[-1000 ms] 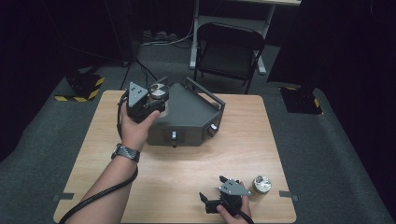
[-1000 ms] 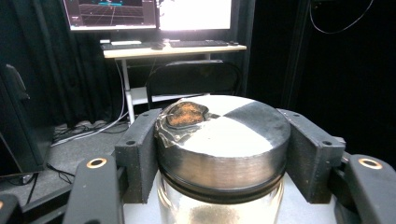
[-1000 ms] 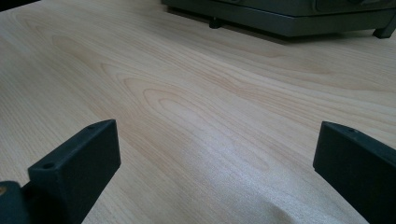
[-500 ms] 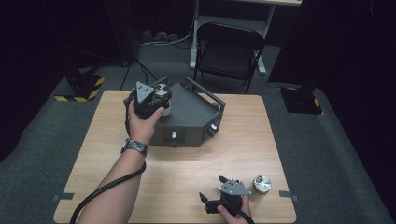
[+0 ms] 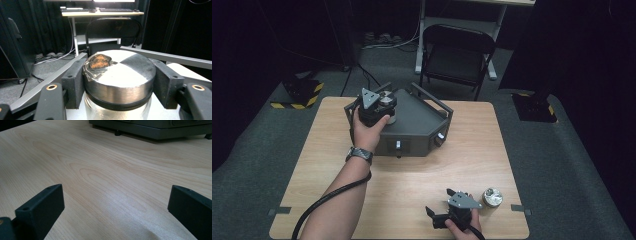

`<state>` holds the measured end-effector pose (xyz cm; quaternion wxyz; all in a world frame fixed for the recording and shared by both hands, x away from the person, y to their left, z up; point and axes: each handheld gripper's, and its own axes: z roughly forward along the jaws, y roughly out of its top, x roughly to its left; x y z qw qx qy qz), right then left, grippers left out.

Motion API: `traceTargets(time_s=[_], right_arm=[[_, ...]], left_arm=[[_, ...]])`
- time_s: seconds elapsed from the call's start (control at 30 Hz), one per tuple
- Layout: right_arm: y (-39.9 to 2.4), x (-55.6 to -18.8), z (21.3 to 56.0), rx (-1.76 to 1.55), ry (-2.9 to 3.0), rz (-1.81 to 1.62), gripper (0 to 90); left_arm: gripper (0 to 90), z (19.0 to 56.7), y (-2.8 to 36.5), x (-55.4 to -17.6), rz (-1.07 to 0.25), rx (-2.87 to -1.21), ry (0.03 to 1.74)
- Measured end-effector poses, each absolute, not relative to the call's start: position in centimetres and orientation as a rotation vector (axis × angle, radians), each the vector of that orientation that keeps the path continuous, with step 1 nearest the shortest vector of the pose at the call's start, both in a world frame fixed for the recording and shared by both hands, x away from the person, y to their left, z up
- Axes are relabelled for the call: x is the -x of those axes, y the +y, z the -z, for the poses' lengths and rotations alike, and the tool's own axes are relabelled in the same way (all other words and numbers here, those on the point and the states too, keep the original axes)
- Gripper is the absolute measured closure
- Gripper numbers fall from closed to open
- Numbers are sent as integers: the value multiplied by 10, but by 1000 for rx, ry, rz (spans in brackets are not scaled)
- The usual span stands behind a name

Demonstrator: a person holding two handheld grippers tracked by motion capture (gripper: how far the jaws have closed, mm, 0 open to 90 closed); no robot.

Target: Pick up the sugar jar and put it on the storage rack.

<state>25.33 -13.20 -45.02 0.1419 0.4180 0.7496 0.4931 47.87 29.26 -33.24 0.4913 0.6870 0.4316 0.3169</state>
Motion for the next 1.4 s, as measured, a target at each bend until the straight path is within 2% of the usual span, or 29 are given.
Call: traceTargets(time_s=[1.07,1.13,1.4], right_arm=[[-121,-253,444,-1244,2152,-1315,11],[-121,-253,444,-1241,2154,-1313,11],[-120,-253,443,-1232,2157,-1309,11]], left_arm=[[322,325,288,-479,-782,-1736,1038],[295,324,288,-480,-779,-1739,1046],[68,322,286,-474,-785,-1721,1047]])
